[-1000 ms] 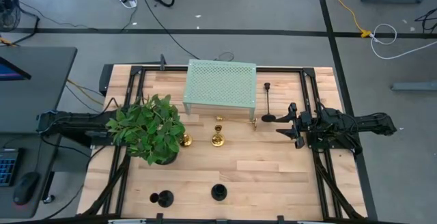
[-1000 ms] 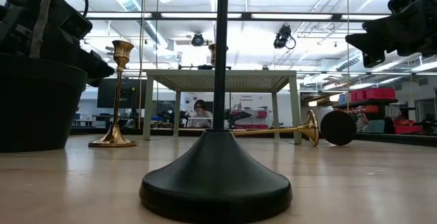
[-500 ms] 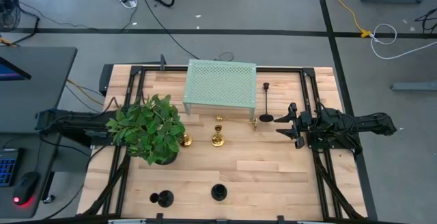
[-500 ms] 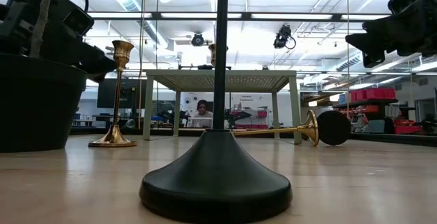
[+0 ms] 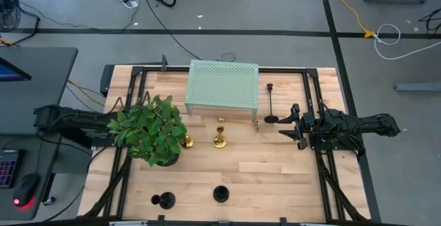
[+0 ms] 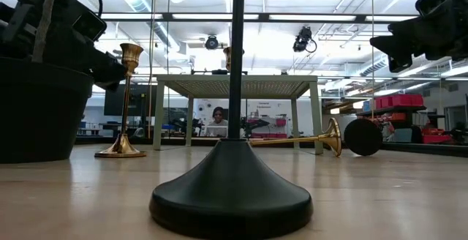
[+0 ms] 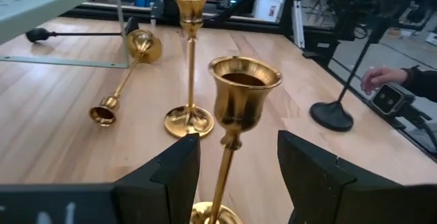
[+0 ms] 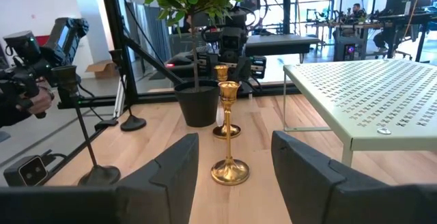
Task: Pick & Place candle stick holders
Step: Put the left gold candle holder on the shelf
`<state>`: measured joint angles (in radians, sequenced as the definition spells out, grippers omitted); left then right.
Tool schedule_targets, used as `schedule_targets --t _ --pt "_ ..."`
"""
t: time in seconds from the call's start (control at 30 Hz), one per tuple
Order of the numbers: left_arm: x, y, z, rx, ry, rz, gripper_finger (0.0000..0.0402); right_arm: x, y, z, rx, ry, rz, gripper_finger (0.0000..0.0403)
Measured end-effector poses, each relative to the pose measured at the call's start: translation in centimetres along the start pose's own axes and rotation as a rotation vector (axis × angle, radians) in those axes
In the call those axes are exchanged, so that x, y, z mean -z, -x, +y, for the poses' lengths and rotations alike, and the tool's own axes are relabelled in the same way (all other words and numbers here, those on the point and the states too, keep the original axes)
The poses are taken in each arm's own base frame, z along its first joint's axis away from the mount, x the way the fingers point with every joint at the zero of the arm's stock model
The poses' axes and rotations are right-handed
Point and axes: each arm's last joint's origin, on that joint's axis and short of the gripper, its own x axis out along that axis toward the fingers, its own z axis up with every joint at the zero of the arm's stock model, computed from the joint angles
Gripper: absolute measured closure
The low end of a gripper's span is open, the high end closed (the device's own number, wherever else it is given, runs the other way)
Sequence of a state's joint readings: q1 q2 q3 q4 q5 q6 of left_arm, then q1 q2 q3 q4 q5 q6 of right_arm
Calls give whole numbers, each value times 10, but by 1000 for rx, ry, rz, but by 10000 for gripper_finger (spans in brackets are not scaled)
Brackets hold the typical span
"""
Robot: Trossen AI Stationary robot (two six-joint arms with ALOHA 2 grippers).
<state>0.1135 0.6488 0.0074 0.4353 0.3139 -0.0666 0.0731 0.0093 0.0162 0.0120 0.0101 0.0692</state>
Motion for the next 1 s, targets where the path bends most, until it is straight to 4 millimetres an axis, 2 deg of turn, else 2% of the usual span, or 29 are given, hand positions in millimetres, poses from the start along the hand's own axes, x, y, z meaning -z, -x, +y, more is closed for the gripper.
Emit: schedule_targets --t 1.0 --pt "4 -14 4 19 -9 4 205 0 0 0 0 0 0 218"
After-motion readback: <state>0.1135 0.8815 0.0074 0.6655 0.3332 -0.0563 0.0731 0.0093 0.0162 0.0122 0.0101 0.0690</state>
